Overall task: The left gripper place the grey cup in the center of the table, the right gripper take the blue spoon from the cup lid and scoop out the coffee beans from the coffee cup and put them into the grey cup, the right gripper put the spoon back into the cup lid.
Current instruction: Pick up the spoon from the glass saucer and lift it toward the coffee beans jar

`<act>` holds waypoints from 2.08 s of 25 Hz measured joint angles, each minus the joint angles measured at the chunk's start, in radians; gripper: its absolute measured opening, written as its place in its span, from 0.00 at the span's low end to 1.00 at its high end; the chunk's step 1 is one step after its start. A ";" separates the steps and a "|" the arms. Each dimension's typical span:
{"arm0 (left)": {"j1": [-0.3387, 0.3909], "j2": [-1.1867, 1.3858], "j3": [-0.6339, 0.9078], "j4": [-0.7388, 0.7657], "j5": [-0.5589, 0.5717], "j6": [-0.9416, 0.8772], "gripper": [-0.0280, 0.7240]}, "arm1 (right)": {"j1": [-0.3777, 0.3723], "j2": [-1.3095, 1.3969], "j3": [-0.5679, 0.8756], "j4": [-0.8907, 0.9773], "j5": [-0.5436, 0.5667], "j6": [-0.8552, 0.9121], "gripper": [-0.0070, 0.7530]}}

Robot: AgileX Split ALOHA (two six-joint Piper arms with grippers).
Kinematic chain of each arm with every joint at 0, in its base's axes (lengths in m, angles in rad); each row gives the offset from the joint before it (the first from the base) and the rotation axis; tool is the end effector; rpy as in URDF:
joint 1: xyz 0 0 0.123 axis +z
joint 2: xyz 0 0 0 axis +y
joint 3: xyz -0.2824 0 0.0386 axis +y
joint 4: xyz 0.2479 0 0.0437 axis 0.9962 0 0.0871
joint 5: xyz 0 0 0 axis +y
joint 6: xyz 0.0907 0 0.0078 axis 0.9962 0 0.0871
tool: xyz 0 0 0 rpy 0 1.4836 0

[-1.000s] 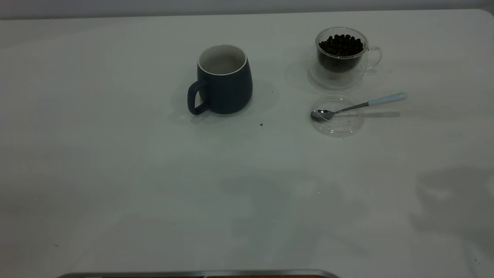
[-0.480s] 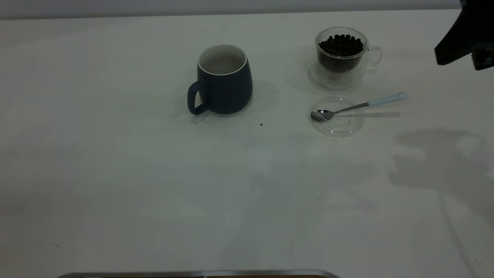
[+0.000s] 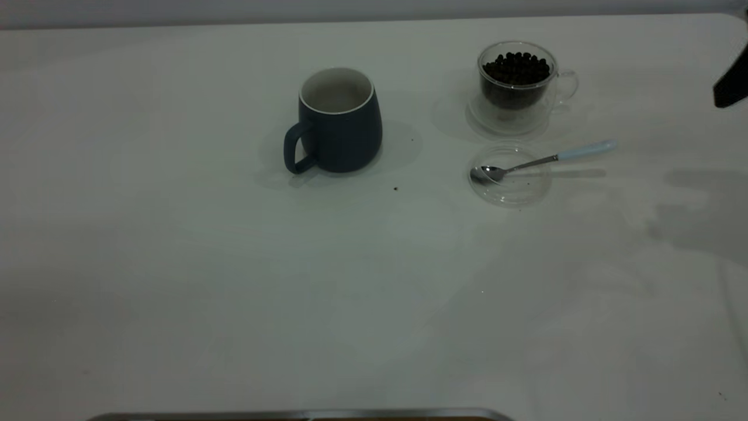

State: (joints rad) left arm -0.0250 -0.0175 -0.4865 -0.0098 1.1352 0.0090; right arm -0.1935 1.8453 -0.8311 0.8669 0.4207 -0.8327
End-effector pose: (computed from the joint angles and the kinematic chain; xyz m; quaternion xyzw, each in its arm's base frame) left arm -0.0093 -0.0006 0.2674 0.0152 0.8709 -0.0088 0.4911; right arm 0.3120 -0.0322 0.1161 0.0602 0.9699 0.1361 0.1926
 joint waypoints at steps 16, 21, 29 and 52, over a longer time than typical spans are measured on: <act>0.000 0.000 0.000 0.000 0.000 -0.001 0.67 | -0.093 0.406 -0.328 0.351 0.352 -0.418 0.75; 0.000 0.000 0.000 0.000 0.000 -0.001 0.67 | -0.093 0.526 -0.420 0.359 0.443 -0.424 0.75; 0.000 0.000 0.000 0.000 0.000 -0.002 0.67 | -0.093 0.658 -0.497 0.425 0.528 -0.454 0.75; 0.000 0.000 0.000 0.000 0.000 -0.002 0.67 | -0.005 0.799 -0.520 0.572 0.618 -0.536 0.75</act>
State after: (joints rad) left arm -0.0250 -0.0175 -0.4865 -0.0098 1.1352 0.0069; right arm -0.1985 2.6439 -1.3508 1.4386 1.0389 -1.3690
